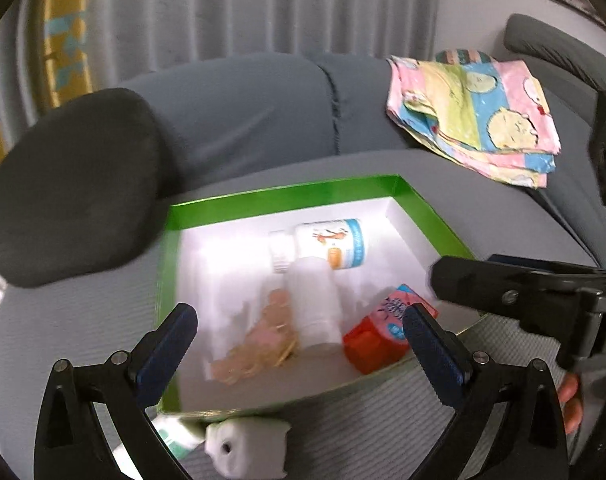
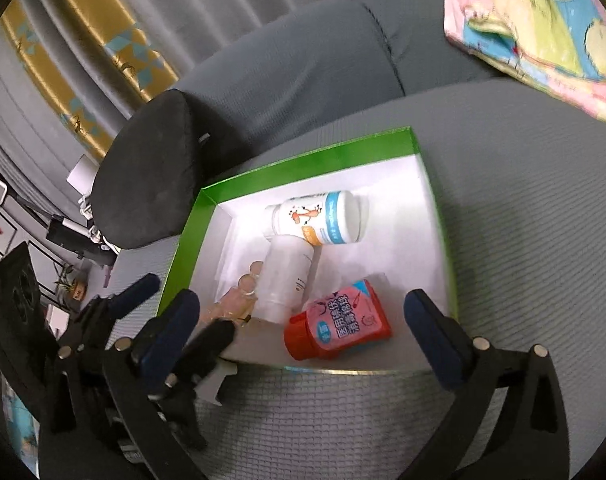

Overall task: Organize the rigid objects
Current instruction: 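Lower the red-capped bottle into the green box and open the right gripper, then move the right gripper to the white inhaler-shaped device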

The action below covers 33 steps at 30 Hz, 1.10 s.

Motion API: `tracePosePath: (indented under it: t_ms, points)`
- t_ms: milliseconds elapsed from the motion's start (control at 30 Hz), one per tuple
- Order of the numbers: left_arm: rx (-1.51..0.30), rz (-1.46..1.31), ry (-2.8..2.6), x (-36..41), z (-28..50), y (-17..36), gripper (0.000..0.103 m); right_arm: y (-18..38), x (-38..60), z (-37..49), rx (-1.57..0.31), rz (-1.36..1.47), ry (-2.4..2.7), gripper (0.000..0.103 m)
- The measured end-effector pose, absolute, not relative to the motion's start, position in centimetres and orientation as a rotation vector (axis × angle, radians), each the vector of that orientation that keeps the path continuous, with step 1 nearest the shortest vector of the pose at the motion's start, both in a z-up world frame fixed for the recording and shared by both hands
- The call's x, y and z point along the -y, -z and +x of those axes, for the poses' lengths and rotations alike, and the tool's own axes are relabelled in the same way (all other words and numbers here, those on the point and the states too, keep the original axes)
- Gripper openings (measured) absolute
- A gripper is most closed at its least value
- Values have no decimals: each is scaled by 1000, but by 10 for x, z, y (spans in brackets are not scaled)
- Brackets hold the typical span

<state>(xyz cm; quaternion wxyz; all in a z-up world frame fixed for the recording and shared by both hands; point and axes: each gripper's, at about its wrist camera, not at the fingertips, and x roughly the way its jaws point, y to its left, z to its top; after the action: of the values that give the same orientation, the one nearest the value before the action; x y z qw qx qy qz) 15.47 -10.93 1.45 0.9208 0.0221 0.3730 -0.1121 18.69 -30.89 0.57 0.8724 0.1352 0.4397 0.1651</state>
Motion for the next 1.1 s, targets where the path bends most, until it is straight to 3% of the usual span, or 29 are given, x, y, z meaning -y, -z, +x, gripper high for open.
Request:
tracePosePath:
  t_ms: [400, 1100]
  points:
    - [-679, 55, 124, 83, 100, -43, 102, -38, 302, 139, -810, 184, -319, 102]
    - [-657, 75, 71, 48, 32, -34, 102, -32, 244, 90, -875, 160, -432, 102]
